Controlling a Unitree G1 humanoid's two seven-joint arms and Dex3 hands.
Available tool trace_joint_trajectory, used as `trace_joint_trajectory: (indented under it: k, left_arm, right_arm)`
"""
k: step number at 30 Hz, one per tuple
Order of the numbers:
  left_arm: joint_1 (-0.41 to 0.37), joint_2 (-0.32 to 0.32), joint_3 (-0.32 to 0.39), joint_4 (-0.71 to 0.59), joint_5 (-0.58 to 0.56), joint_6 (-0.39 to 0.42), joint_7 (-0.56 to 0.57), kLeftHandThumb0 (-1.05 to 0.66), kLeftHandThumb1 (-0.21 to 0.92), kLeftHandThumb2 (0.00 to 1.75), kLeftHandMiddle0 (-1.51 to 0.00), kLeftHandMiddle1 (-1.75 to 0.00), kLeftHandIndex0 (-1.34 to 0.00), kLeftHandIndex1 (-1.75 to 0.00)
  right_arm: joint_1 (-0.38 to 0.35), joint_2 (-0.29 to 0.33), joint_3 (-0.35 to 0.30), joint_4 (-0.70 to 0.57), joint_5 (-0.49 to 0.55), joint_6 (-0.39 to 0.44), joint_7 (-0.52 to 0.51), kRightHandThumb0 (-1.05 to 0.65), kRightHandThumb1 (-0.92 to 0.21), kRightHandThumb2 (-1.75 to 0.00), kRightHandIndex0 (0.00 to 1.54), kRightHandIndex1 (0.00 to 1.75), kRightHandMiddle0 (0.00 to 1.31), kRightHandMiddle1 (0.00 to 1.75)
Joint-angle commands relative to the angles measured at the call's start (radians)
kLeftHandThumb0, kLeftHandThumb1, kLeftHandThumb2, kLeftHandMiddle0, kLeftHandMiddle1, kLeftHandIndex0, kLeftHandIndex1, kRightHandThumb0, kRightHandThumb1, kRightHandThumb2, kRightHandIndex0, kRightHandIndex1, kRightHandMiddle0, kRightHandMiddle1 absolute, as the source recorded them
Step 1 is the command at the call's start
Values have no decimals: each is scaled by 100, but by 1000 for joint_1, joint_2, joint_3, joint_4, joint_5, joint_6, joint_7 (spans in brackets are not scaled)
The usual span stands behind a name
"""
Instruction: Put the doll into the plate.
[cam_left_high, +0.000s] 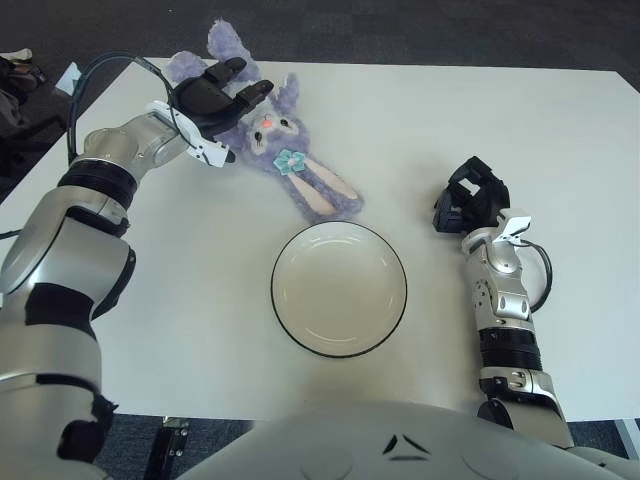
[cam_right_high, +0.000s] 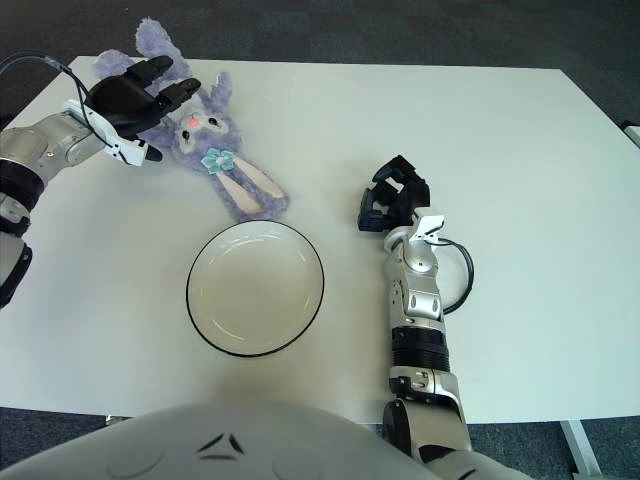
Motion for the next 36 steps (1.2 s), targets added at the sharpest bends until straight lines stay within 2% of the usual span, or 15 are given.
trace_joint_trajectory:
  k: [1,11,17,26,30,36]
  left_arm:
    - [-29,-18,0,11,-22,-1,-26,-81,55,69,-6,-3,0,0]
    - [-47,-51,-6,34,-38,9,-27,-71,44,80,-5,-3,0,0]
    - [-74,-78,-31,70,-13,23,24,-72,45,82,-4,-2,0,0]
    - [-144,-114,-117,126,56,50,76,-78,50,80,-3,-2,0,-1]
    - [-159,-121,-133,145,56,45,83,-78,54,75,-5,-3,0,-10]
    - [-171,-149,-125,186,19,48,28,-74,52,76,-6,-4,0,-24]
  right_arm:
    - [42,10,-2,42,12,45,-1,-1,8,-175,92,169,69,175]
    - [42,8,-2,42,14,49,5,-1,8,-175,92,169,69,175]
    - [42,9,-1,41,7,52,-3,-1,8,-175,93,168,69,175]
    - [44,8,-1,39,9,56,0,-1,8,-175,92,169,69,175]
    - [46,8,0,39,11,52,3,-1,8,-175,92,169,69,175]
    - [48,11,0,36,12,49,4,-1,8,-175,92,168,69,175]
